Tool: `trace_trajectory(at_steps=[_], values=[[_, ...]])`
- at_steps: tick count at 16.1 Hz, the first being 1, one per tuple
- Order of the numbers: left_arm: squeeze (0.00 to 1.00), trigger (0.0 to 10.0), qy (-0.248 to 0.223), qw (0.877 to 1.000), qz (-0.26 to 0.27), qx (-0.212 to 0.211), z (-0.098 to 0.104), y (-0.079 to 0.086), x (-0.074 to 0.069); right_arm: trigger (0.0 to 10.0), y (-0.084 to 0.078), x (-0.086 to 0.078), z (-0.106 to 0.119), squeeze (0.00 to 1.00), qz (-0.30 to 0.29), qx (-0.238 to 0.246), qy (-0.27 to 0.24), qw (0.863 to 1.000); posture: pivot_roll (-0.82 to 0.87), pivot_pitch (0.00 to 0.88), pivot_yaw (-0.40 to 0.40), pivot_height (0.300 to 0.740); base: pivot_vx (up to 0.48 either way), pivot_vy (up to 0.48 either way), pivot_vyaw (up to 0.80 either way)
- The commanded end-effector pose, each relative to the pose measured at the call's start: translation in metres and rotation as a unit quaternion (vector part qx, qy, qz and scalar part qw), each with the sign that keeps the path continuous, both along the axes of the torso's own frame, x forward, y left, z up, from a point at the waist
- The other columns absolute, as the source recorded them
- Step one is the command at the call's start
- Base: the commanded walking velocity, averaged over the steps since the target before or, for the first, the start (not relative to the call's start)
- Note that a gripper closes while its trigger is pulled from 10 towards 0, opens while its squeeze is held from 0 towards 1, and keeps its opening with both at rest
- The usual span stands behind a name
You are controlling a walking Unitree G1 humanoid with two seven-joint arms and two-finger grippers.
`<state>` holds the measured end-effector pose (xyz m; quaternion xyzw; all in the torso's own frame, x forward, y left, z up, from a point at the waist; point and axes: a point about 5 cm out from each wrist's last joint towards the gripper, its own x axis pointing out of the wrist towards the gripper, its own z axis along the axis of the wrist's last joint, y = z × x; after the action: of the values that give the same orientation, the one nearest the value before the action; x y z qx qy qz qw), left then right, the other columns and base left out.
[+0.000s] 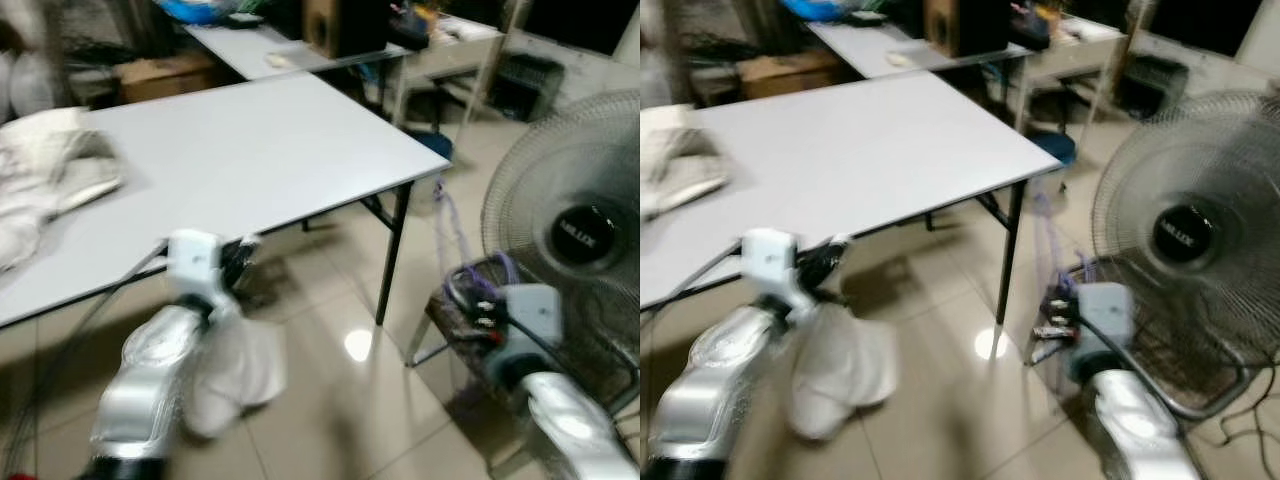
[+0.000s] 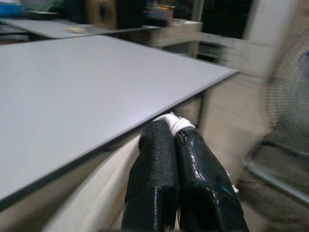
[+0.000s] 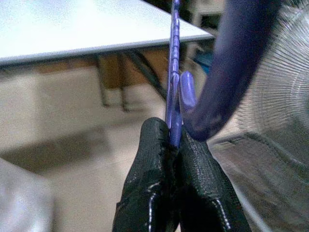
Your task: Hang hanger
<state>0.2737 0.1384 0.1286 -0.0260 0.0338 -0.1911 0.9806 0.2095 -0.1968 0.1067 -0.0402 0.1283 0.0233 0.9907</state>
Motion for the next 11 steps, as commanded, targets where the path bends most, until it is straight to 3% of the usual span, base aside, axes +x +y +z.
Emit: trace_trajectory(at_steps=[1, 11], values=[[0.00, 10.0, -0.015, 1.000, 0.006, 0.012, 0.007, 0.007, 0.002, 10.0, 0.002, 0.003, 0.008, 0.00, 0.010, -0.002, -0.019, 1.000, -0.22, 0.000, 0.018, 0.740, 0.379, 0.000, 0.00], [0.00, 10.0, -0.016, 1.000, -0.008, 0.002, 0.007, -0.001, 0.009, 10.0, -0.012, 0.006, 0.020, 0.00, 0.018, -0.038, -0.034, 0.999, -0.25, 0.000, 0.038, 0.740, 0.375, 0.000, 0.00]])
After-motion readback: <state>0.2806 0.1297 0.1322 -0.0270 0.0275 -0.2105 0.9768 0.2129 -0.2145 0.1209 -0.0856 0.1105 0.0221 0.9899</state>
